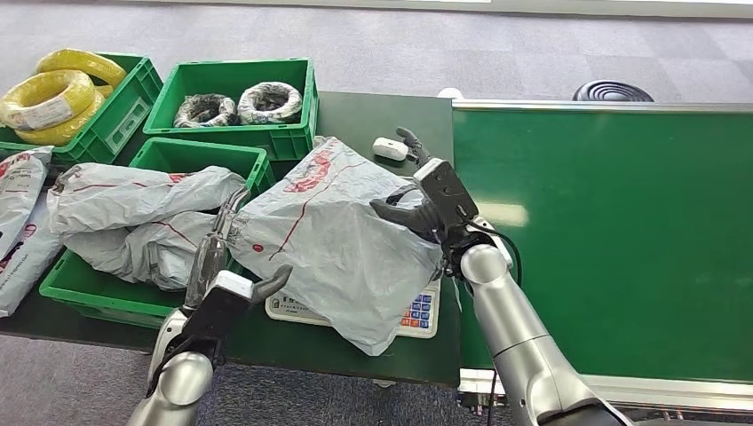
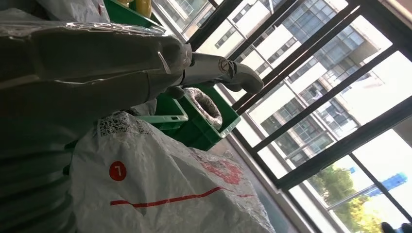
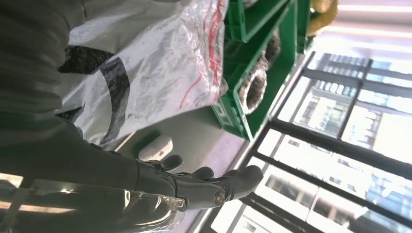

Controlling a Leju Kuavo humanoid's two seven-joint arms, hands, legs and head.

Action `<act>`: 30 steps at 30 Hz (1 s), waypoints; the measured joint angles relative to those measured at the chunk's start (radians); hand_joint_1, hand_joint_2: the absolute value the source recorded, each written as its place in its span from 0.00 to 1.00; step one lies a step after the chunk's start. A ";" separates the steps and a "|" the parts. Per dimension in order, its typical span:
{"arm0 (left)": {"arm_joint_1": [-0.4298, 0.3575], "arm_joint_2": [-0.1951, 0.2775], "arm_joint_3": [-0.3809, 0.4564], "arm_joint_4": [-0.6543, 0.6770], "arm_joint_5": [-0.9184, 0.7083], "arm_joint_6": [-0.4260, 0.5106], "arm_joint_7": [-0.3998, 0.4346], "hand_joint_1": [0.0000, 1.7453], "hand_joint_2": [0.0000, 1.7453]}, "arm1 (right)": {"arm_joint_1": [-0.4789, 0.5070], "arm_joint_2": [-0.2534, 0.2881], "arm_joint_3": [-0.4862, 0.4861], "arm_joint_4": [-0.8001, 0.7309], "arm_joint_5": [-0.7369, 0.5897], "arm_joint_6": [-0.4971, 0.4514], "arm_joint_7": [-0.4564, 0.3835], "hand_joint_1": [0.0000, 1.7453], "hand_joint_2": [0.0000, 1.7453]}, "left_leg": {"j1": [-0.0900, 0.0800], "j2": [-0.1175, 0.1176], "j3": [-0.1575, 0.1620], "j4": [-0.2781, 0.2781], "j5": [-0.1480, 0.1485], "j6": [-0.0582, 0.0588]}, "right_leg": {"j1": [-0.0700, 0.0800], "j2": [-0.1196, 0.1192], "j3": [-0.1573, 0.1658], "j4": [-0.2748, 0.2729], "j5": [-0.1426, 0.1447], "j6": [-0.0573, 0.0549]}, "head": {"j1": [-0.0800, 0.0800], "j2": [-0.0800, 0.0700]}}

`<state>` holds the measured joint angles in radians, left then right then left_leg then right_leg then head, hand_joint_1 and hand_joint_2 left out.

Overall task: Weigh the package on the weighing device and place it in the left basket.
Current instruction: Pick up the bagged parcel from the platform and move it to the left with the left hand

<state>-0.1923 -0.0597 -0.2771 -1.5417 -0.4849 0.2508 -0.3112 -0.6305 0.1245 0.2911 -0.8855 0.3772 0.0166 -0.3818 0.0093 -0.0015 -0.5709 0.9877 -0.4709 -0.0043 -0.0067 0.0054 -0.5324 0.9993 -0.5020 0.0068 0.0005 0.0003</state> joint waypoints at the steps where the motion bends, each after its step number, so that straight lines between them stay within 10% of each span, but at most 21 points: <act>1: -0.020 0.002 -0.014 0.018 -0.037 0.002 0.039 0.00 1.00 | 0.021 -0.006 -0.013 -0.042 0.003 -0.014 0.000 0.00 1.00 | 0.000 -0.001 0.000 0.000 0.000 0.000 | 0.000 0.000 0.000 0.000 0.000 0.000 | 0.000 0.000; 13: -0.216 -0.002 -0.105 0.294 -0.216 -0.055 0.195 0.00 1.00 | 0.427 -0.149 -0.274 -0.417 -0.024 -0.144 -0.045 0.00 1.00 | 0.000 -0.007 -0.002 0.001 0.000 0.000 | -0.001 -0.005 0.000 -0.001 0.000 0.000 | 0.000 0.000; 21: -0.375 -0.061 -0.175 0.548 -0.293 -0.097 0.256 0.00 1.00 | 0.712 -0.096 -0.453 -0.619 -0.070 -0.122 -0.055 0.00 1.00 | 0.000 -0.005 -0.003 0.000 0.000 0.000 | 0.000 -0.004 -0.001 -0.001 0.000 0.000 | 0.000 0.000; 22: -0.395 -0.072 -0.183 0.584 -0.307 -0.107 0.265 0.04 1.00 | 0.729 -0.081 -0.466 -0.637 -0.059 -0.117 -0.053 0.00 1.00 | 0.000 -0.005 -0.003 0.000 0.000 0.000 | 0.000 -0.004 -0.001 -0.001 0.000 0.000 | 0.000 0.000; 26: -0.473 -0.116 -0.212 0.714 -0.349 -0.129 0.283 0.79 1.00 | 0.752 -0.029 -0.505 -0.691 -0.027 -0.104 -0.050 0.00 1.00 | 0.000 -0.006 -0.002 0.000 0.000 0.001 | 0.000 -0.005 0.000 -0.001 0.000 0.000 | 0.000 0.000; 30: -0.519 -0.142 -0.228 0.800 -0.357 -0.144 0.285 0.94 1.00 | 0.751 -0.003 -0.520 -0.718 -0.006 -0.091 -0.040 0.00 1.00 | 0.000 -0.005 -0.001 0.000 0.000 0.001 | -0.001 -0.004 0.002 -0.001 0.000 0.000 | 0.000 0.000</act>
<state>-0.7111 -0.2019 -0.5055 -0.7415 -0.8422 0.1070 -0.0263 0.1208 0.1220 -0.2286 -1.6036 0.3714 -0.0747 -0.4215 0.0091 -0.0068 -0.5721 0.9880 -0.4705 -0.0037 -0.0076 0.0010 -0.5307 0.9984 -0.5019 0.0070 0.0004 0.0004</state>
